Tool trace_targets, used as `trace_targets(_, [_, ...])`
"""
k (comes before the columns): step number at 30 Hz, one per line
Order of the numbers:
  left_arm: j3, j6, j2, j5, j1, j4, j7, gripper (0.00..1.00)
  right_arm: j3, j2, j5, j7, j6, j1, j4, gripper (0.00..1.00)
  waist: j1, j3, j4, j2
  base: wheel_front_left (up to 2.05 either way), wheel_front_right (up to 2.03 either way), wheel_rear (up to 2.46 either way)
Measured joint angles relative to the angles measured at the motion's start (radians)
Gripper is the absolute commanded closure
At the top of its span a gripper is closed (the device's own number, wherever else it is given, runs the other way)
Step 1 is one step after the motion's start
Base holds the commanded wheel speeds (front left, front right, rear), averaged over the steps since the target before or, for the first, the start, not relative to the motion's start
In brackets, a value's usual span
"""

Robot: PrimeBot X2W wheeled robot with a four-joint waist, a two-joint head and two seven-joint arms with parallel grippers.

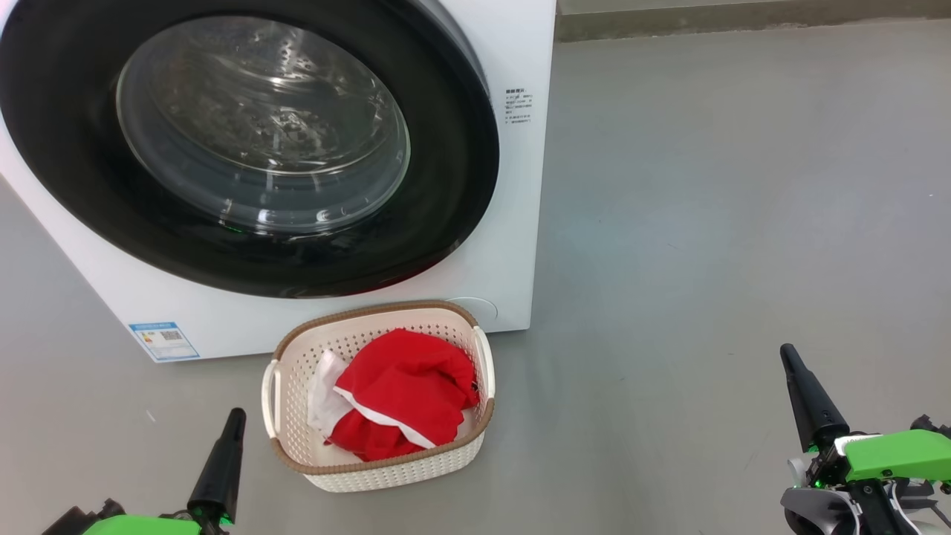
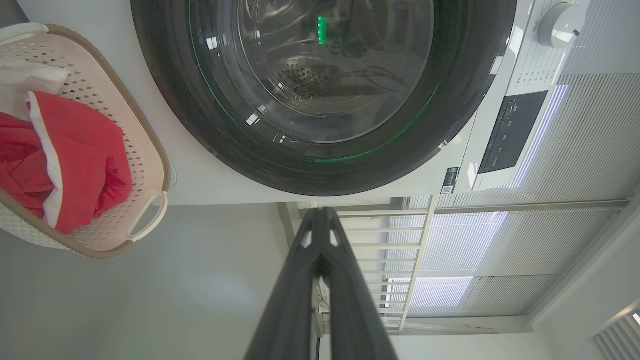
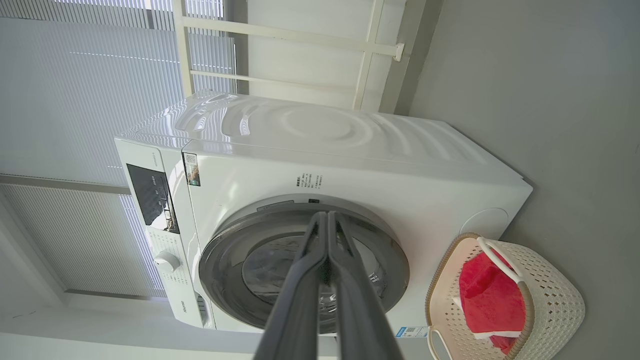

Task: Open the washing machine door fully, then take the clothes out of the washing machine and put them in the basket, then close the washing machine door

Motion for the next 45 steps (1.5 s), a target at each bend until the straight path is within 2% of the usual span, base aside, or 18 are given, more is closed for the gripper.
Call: trace_targets(45, [0.000,0.000,0.000,0.000,0.000,0.000,0.000,1.00,-0.016,0.005,-0.002,0.011,-0.001,0.000,0.001,1.00,0.0000,0.000,0.000,0.0000,0.00,0.00,0.00])
